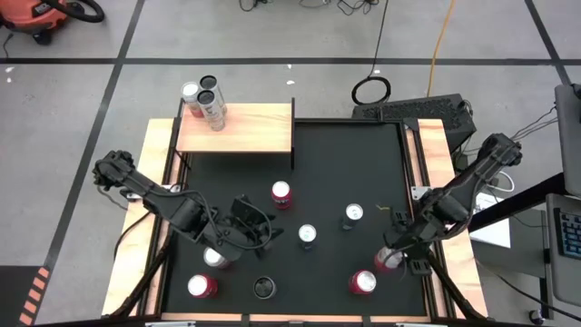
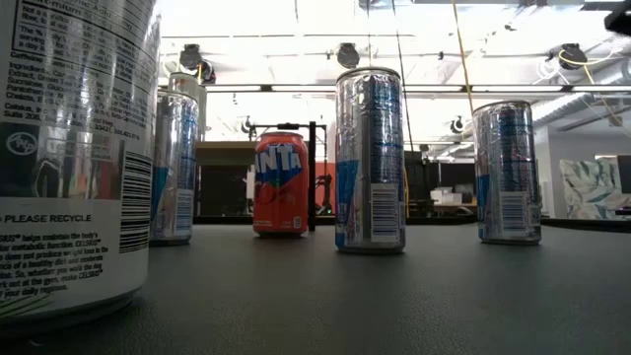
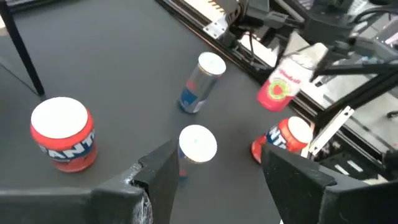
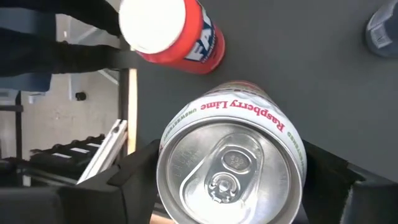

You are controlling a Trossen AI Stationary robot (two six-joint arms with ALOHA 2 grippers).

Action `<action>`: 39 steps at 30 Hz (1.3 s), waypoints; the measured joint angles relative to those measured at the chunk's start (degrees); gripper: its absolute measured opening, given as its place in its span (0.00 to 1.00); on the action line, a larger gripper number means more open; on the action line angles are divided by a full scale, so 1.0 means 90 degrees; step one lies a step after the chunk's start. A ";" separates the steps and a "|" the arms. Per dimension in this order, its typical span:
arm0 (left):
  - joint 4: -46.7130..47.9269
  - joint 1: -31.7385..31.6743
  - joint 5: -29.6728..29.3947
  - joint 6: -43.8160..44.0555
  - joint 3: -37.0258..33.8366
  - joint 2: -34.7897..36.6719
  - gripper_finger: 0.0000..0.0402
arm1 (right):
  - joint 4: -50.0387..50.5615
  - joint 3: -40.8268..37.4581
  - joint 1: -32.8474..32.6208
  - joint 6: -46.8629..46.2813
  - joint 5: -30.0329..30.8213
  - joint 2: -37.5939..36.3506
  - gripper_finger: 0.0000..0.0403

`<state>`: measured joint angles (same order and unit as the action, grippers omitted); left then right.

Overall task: Place canned beverage on shelf
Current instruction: Put the right pink soda can on the shelf aligned with the other pink soda can

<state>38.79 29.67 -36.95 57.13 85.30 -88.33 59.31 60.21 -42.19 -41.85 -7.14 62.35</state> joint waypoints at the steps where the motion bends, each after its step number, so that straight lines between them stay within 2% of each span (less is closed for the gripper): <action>1: -0.0089 -0.0028 -0.0004 -0.0099 0.0000 0.0000 0.57 | 0.0110 0.0140 0.0000 0.0049 0.0002 0.0000 0.69; 7: -0.0974 -0.0286 0.0268 -0.0743 0.0000 0.0000 0.61 | 0.0675 0.1074 0.0012 0.0363 0.0279 0.0000 0.69; 16: -0.2736 -0.0710 0.0430 -0.1788 0.0000 0.0000 0.81 | 0.0866 0.2289 0.0027 0.1210 0.1454 0.0000 0.69; 23: -0.3984 -0.0923 0.0475 -0.2953 0.0000 0.0000 0.91 | 0.0466 0.2687 0.0032 0.2367 0.2596 0.0000 0.69; 27: -0.4335 -0.1068 0.0985 -0.3066 0.0000 0.0000 0.93 | -0.0039 0.2698 0.0216 0.3024 0.3095 0.0020 0.69; 36: -0.4371 -0.1305 0.1601 -0.3737 0.0000 -0.0002 0.93 | -0.1198 0.2698 0.1070 0.4099 0.3091 0.0395 0.69; 39: -0.4276 -0.1343 0.1827 -0.3941 0.0000 -0.0002 0.93 | -0.1678 0.2698 0.1401 0.4368 0.2849 0.0573 0.69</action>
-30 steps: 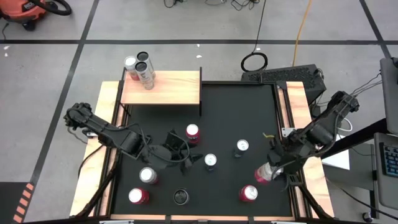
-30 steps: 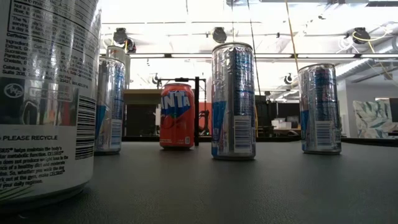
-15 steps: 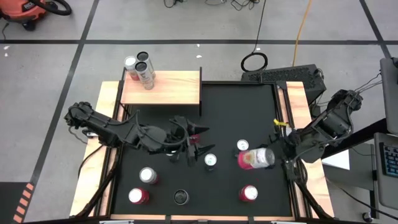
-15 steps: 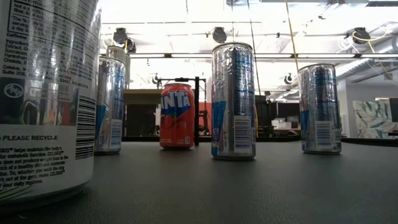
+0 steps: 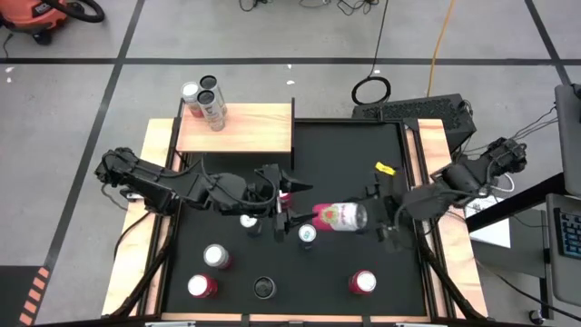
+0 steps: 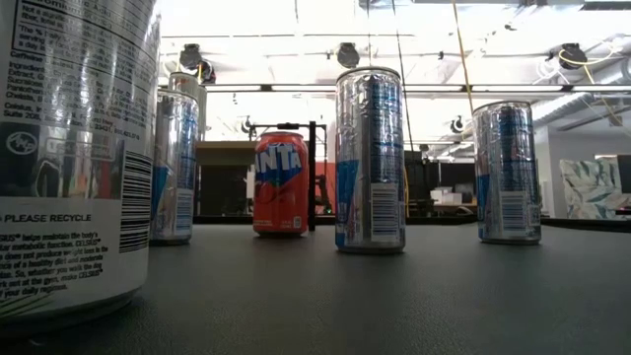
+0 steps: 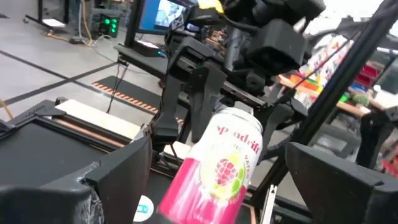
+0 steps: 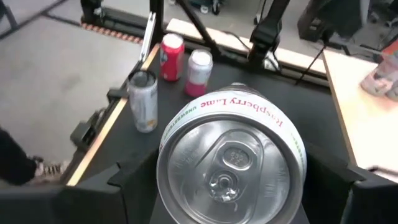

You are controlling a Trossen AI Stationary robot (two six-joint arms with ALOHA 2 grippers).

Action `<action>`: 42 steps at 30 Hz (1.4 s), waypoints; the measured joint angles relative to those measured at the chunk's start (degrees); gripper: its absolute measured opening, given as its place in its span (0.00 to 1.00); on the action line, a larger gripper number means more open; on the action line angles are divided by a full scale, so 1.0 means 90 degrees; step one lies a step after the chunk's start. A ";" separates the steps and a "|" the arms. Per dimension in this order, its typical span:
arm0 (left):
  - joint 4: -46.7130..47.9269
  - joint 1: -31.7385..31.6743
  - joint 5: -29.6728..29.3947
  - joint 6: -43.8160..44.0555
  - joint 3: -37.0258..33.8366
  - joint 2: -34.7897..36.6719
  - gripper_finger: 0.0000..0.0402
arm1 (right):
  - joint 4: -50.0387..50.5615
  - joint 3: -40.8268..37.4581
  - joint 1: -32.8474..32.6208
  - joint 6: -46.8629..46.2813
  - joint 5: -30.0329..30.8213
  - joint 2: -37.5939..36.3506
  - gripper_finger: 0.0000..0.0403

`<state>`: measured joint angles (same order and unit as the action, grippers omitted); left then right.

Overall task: Place canned beverage on shelf
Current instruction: Put the right pink soda can on the shelf aligned with the other pink soda can

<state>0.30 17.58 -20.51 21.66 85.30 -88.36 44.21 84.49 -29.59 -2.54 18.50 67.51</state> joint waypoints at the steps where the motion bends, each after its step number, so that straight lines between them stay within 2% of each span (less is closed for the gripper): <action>1: 0.0050 -0.0002 0.0054 -0.0054 0.0000 0.0000 0.93 | -0.0143 0.0000 0.0107 0.0055 -0.0089 0.0066 0.69; 10: 0.0468 0.0019 0.0268 -0.0130 0.0000 -0.0005 0.93 | -0.0829 0.0000 0.0960 0.0218 -0.0932 0.0609 0.69; 18: 0.1234 0.0191 -0.0087 -0.0120 -0.0002 0.0021 0.93 | -0.1243 0.0044 0.1487 0.0014 -0.1589 0.0966 0.69; 26: 0.1890 0.0141 -0.0095 -0.0113 -0.0002 0.0022 0.93 | -0.1271 0.0056 0.1661 -0.0099 -0.1758 0.1044 0.69; 35: 0.2406 -0.0194 0.0417 -0.0105 -0.0002 0.0022 0.93 | -0.1273 0.0056 0.1836 -0.0144 -0.1921 0.1044 0.69; 42: 0.2424 -0.0424 0.0902 -0.0115 -0.0002 0.0022 0.90 | -0.1313 0.0058 0.1907 -0.0144 -0.1924 0.1066 0.69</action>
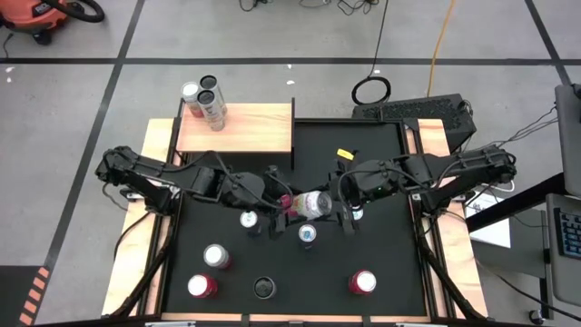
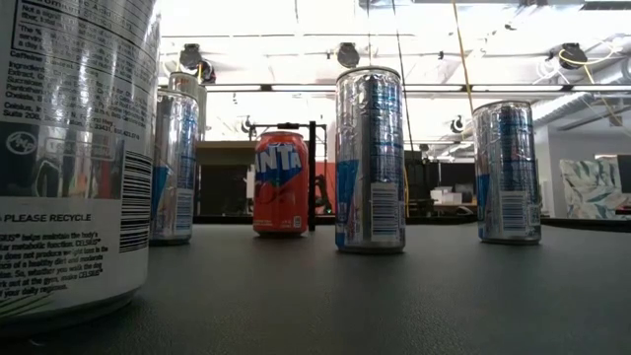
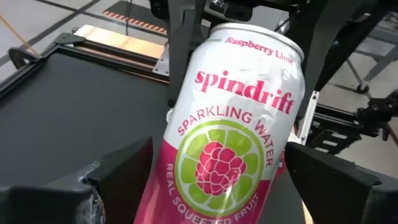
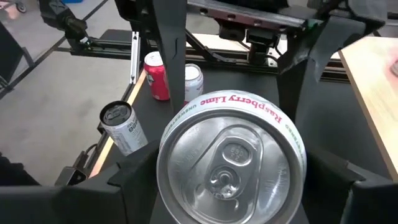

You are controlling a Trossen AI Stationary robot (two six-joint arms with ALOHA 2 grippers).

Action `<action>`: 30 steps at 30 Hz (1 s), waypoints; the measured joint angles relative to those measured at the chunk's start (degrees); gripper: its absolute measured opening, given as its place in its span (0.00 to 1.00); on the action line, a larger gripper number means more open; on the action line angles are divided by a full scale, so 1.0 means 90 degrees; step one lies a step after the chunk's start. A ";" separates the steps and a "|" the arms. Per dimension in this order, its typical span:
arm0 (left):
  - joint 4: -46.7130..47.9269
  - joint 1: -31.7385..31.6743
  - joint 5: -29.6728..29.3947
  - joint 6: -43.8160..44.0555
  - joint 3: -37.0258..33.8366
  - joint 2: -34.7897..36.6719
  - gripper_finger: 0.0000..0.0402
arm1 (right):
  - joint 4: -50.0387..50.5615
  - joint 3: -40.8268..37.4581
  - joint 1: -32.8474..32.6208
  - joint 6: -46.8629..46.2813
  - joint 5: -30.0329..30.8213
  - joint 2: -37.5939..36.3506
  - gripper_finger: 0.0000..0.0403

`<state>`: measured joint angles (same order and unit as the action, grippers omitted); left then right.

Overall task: Place canned beverage on shelf
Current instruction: Put the right pink soda can on the shelf aligned with the other pink soda can

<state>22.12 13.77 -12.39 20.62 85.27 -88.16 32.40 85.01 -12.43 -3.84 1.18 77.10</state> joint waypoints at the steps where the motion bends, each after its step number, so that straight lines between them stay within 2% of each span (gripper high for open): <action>1: -0.0001 -0.0025 0.0062 -0.0005 0.0000 0.0000 0.89 | -0.0039 0.0000 0.0000 -0.0001 -0.0009 0.0000 0.69; 7: 0.0009 -0.0113 0.0469 -0.0193 0.0000 0.0000 0.80 | -0.0101 0.0000 -0.0004 -0.0015 -0.0055 0.0000 0.69; 11: 0.0006 -0.0117 0.0550 -0.0318 0.0000 0.0000 0.78 | -0.0104 0.0000 -0.0005 -0.0013 -0.0057 0.0000 0.69; 15: -0.0033 -0.0070 0.0222 -0.0335 0.0000 0.0000 0.83 | -0.0113 0.0000 -0.0003 0.0017 -0.0043 -0.0002 0.69; 20: -0.0038 -0.0069 0.0197 -0.0327 0.0000 0.0000 0.93 | -0.0121 0.0000 0.0010 0.0009 -0.0082 -0.0002 0.69; 24: 0.0222 -0.0064 0.0484 -0.0331 0.0000 0.0000 0.97 | -0.0121 0.0000 0.0010 0.0007 -0.0117 -0.0002 0.69; 30: 0.0534 -0.0148 0.0817 -0.0514 0.0002 -0.0033 0.98 | -0.0098 0.0000 0.0007 0.0029 -0.0174 -0.0002 0.69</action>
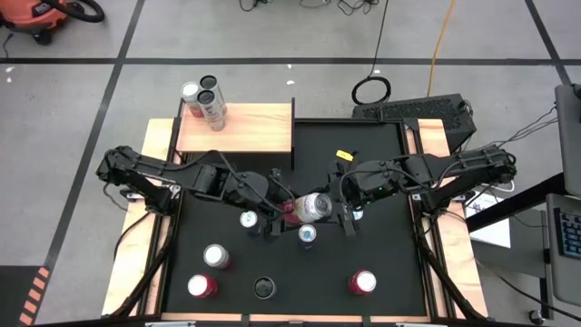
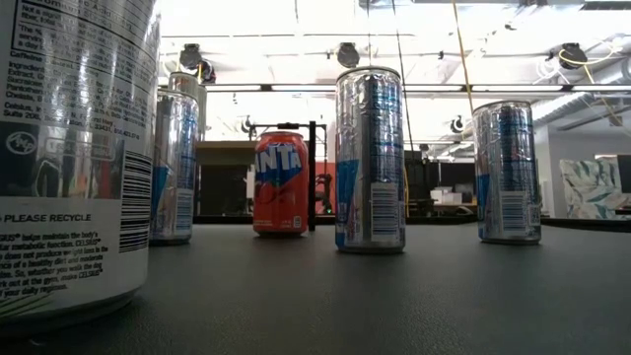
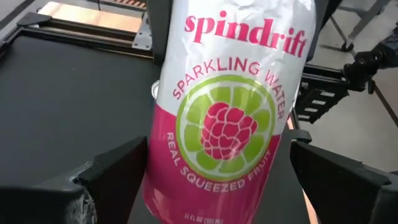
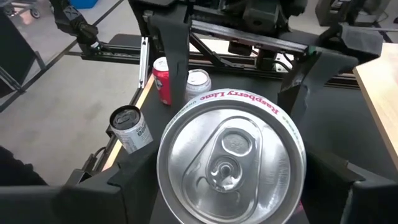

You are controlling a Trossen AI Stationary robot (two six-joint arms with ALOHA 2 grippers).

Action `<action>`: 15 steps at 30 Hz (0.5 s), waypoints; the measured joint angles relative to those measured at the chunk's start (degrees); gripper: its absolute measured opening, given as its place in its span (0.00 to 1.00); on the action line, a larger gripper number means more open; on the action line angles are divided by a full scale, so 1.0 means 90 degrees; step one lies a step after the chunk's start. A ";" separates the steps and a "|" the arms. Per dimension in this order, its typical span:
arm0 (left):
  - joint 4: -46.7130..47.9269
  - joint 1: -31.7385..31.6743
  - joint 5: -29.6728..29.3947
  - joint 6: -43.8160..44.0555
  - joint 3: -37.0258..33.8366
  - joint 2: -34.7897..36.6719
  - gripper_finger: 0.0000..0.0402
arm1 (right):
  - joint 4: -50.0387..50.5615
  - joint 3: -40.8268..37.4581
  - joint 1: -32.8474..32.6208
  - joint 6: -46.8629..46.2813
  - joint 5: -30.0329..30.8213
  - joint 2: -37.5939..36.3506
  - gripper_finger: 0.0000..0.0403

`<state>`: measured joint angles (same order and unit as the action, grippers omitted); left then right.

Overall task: Place canned beverage on shelf
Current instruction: Put the right pink soda can on the shelf aligned with the other pink soda can

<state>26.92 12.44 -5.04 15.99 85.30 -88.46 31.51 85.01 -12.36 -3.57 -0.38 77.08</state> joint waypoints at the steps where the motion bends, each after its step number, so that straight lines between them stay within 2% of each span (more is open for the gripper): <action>1: -0.0013 -0.0027 0.0015 0.0001 0.0000 -0.0008 0.98 | 0.0000 0.0000 0.0000 0.0011 0.0005 0.0000 0.69; 10: -0.0331 -0.0098 0.0144 0.0020 0.0000 -0.0010 0.90 | -0.0095 0.0000 0.0005 0.0165 0.0012 0.0000 0.69; 15: -0.0295 -0.0089 0.0036 -0.0009 0.0000 -0.0010 0.83 | -0.0156 0.0000 0.0029 0.0199 -0.0014 0.0032 0.69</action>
<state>24.26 11.64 -4.72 15.91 85.30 -88.55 30.11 85.01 -12.10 -1.78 -0.51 77.37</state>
